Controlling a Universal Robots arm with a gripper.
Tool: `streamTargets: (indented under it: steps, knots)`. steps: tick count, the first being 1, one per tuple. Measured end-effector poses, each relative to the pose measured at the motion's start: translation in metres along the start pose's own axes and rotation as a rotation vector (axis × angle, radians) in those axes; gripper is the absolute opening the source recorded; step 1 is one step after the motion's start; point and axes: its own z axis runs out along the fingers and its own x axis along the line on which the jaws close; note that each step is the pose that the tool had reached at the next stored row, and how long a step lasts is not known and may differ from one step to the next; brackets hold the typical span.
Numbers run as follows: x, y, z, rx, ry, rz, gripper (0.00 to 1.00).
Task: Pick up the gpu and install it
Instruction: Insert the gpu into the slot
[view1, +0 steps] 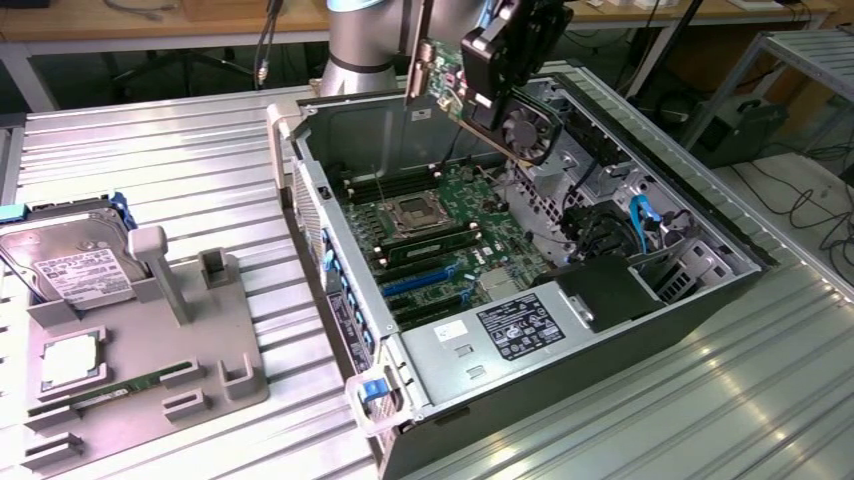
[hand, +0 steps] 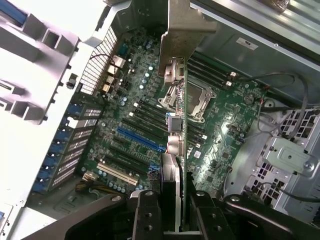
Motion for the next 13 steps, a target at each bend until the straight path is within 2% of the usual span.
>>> streamTargets:
  steps: [13]
  knots:
    - [0.0000, 0.0000, 0.0000, -0.0012, 0.0029, -0.065, 0.27]
